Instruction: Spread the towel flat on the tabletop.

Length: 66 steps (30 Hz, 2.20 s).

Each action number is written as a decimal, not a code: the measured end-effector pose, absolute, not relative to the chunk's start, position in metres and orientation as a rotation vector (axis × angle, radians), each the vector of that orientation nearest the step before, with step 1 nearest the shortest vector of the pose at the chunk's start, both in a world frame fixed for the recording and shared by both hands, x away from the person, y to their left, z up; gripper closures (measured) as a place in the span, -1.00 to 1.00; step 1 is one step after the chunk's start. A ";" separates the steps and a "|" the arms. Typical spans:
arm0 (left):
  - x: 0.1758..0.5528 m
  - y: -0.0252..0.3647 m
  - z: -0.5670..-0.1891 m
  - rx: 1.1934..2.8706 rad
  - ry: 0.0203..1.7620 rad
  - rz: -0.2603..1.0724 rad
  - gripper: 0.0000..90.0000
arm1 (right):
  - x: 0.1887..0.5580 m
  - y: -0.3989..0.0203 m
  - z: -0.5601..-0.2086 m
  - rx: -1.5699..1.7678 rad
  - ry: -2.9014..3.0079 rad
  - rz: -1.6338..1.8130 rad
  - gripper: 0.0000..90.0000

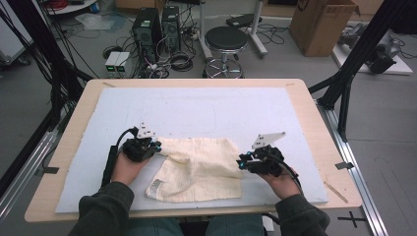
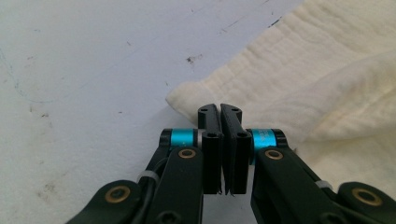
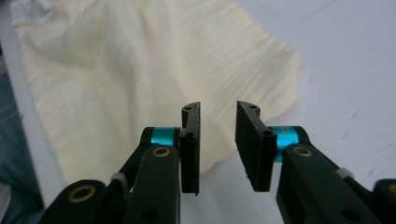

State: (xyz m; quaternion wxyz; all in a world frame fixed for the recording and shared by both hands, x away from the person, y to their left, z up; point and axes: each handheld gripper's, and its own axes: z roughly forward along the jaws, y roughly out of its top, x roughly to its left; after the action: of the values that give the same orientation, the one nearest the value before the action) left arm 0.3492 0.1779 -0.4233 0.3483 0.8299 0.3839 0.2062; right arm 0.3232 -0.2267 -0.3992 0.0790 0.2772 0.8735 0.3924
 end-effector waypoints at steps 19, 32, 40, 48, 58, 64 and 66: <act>0.351 0.180 -0.423 2.134 1.001 0.515 0.93 | 0.394 -0.210 -0.415 0.974 2.565 1.099 0.96; 0.349 0.180 -0.422 2.135 0.993 0.518 0.93 | 0.392 -0.197 -0.415 0.925 2.501 1.025 0.91; 0.347 0.180 -0.420 2.134 0.986 0.519 0.93 | 0.377 -0.178 -0.428 0.840 2.708 1.074 0.48; 0.348 0.181 -0.420 2.137 0.988 0.518 0.93 | 0.390 -0.198 -0.420 0.948 2.620 1.221 0.51; 0.351 0.182 -0.422 2.130 1.004 0.513 0.93 | 0.418 -0.220 -0.425 1.161 2.487 1.191 0.58; 0.355 0.184 -0.424 2.111 1.019 0.499 0.93 | 0.422 -0.208 -0.436 1.141 2.554 1.083 0.54; 0.356 0.184 -0.425 2.104 1.028 0.493 0.93 | 0.421 -0.205 -0.436 1.112 2.553 1.075 0.66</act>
State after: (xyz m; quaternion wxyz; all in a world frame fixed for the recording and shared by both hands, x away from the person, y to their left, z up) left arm 0.3559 0.1837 -0.4254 0.3656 0.8183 0.3998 0.1919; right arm 0.4214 -0.2055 -0.4360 0.0783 0.3713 0.8527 0.3589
